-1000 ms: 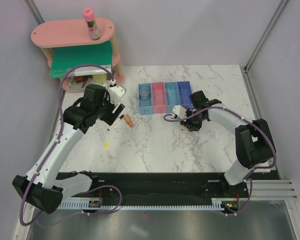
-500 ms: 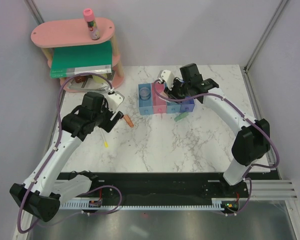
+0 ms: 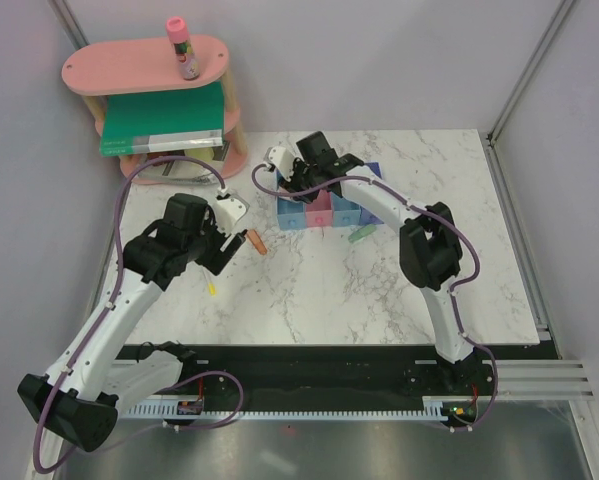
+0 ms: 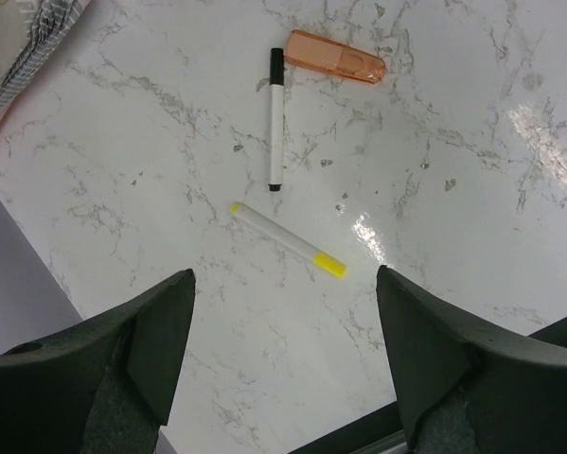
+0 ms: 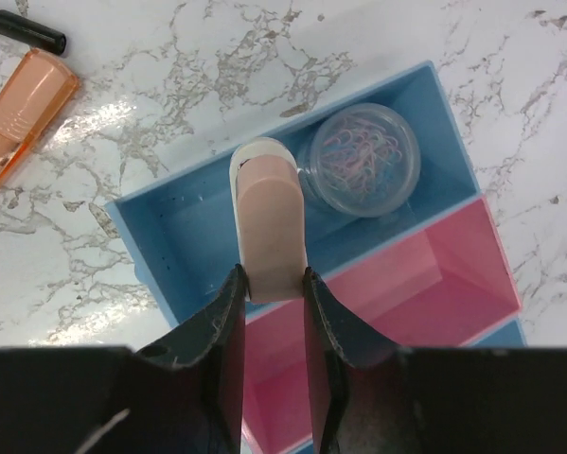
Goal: Sort the stationery into containers
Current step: Place the stapler in the storage box.
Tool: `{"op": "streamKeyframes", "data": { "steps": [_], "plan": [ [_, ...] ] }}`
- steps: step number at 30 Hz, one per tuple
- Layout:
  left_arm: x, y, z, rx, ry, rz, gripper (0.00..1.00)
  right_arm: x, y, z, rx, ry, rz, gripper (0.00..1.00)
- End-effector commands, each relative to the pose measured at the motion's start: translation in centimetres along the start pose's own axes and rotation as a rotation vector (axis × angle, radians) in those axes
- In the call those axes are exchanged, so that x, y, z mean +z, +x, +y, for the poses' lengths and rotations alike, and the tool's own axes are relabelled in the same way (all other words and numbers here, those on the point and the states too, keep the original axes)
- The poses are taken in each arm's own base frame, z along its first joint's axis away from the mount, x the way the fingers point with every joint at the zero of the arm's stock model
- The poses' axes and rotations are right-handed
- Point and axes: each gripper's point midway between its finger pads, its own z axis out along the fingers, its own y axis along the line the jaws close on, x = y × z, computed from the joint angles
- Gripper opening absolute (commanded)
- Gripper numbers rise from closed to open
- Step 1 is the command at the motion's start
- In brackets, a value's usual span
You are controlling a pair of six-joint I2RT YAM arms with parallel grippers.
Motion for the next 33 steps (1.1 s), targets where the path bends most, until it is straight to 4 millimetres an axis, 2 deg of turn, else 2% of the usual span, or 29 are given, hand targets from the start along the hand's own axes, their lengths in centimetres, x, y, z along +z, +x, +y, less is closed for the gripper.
{"op": "streamKeyframes", "data": {
  "steps": [1, 8, 21, 33],
  "plan": [
    [-0.4, -0.4, 0.1, 0.011, 0.0, -0.029, 0.84, -0.2, -3.2, -1.2, -0.051, 0.06, -0.057, 0.08],
    [-0.3, -0.4, -0.1, 0.014, 0.01, -0.032, 0.84, 0.8, -1.4, 0.4, -0.096, 0.046, 0.006, 0.08],
    [-0.3, -0.4, -0.7, 0.007, 0.039, -0.04, 0.84, -0.4, -0.4, 0.4, -0.119, 0.061, 0.048, 0.09],
    [0.0, -0.3, -1.0, 0.004, 0.051, -0.039, 0.84, 1.5, 0.7, 1.4, -0.136, 0.027, 0.084, 0.12]
  ]
}}
